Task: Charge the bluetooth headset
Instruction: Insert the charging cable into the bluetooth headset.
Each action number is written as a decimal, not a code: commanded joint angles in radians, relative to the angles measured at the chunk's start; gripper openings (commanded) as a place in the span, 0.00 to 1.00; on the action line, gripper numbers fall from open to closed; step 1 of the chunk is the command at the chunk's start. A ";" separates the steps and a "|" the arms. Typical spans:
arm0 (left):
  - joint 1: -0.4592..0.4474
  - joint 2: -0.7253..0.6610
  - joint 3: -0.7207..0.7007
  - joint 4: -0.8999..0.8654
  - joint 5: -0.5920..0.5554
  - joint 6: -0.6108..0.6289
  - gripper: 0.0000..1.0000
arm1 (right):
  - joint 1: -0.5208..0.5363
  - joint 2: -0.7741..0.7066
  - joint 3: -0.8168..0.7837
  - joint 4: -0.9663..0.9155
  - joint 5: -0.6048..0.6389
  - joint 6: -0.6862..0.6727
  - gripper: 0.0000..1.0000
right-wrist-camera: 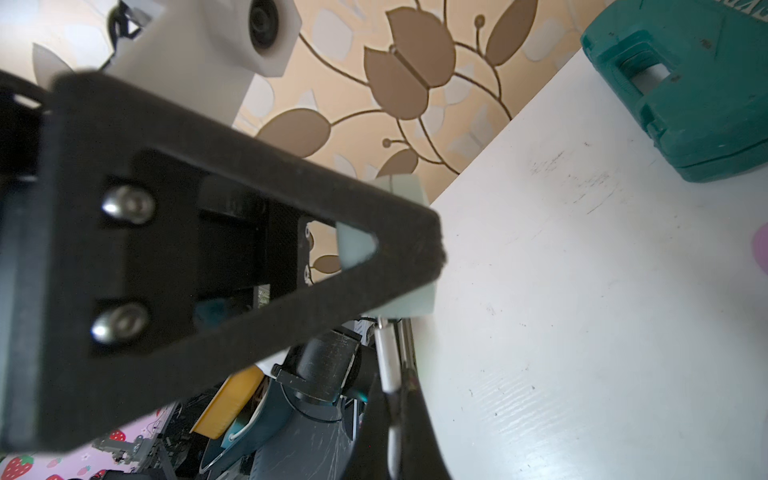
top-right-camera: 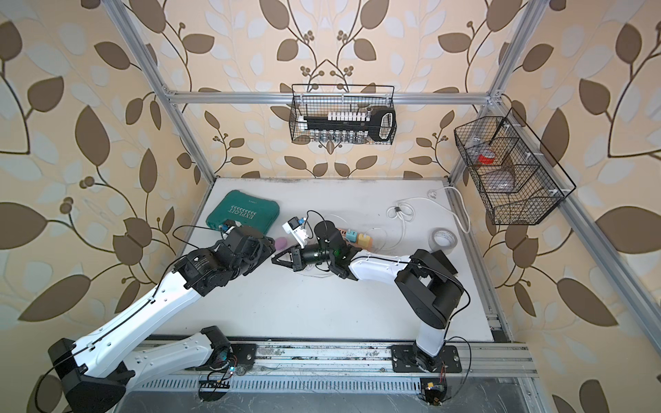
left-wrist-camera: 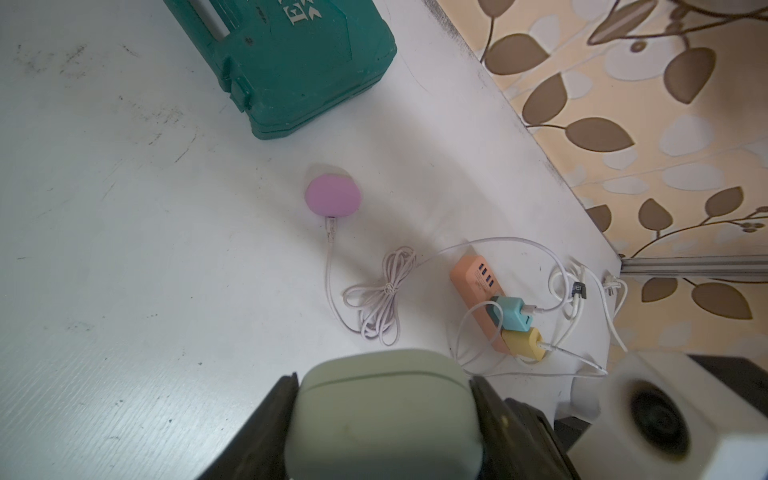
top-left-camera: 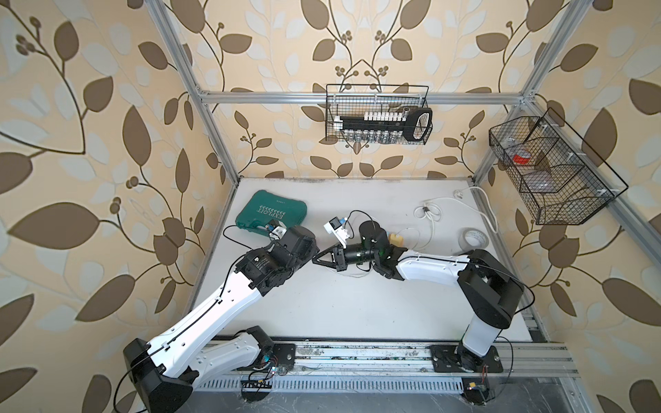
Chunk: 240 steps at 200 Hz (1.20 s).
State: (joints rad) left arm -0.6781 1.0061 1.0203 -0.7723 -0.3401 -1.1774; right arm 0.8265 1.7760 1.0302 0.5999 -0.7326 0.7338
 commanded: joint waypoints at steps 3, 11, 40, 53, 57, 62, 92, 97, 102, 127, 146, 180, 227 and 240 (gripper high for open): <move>-0.046 0.016 0.024 -0.021 0.291 0.011 0.00 | -0.006 0.011 0.069 0.124 0.074 0.000 0.00; -0.046 0.018 0.029 -0.027 0.291 0.017 0.00 | -0.005 0.003 0.076 0.072 0.076 -0.034 0.00; -0.047 0.021 0.035 -0.033 0.289 0.031 0.00 | -0.007 -0.007 0.129 -0.128 0.045 -0.126 0.00; -0.046 0.026 0.038 -0.035 0.290 0.033 0.00 | -0.010 -0.006 0.149 -0.202 0.034 -0.162 0.00; -0.046 0.026 0.038 -0.035 0.291 0.033 0.00 | -0.010 -0.006 0.152 -0.209 0.033 -0.168 0.00; -0.046 0.028 0.038 -0.035 0.291 0.033 0.00 | -0.011 -0.007 0.156 -0.226 0.030 -0.174 0.00; -0.046 0.031 0.041 -0.033 0.289 0.039 0.00 | -0.011 -0.020 0.157 -0.286 0.034 -0.236 0.00; -0.046 0.031 0.042 -0.034 0.288 0.041 0.00 | -0.012 -0.021 0.157 -0.294 0.036 -0.242 0.00; -0.046 0.032 0.044 -0.037 0.286 0.042 0.00 | -0.014 -0.021 0.156 -0.298 0.035 -0.244 0.00; -0.047 0.031 0.043 -0.043 0.280 0.044 0.00 | -0.025 -0.028 0.117 -0.202 0.028 -0.170 0.00; -0.046 0.029 0.037 -0.042 0.278 0.041 0.00 | -0.024 -0.036 0.090 -0.134 0.046 -0.110 0.00; -0.046 0.028 0.029 -0.045 0.277 0.042 0.00 | -0.027 -0.072 0.012 0.023 0.103 0.045 0.00; -0.047 0.026 0.018 -0.033 0.291 0.036 0.00 | -0.014 -0.147 -0.061 0.059 0.232 0.087 0.00; -0.046 0.026 0.018 -0.027 0.294 0.036 0.00 | -0.006 -0.163 -0.063 0.026 0.269 0.084 0.00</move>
State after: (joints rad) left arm -0.6804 1.0382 1.0290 -0.7578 -0.2344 -1.1503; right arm 0.8227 1.6650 0.9581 0.4988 -0.6701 0.7856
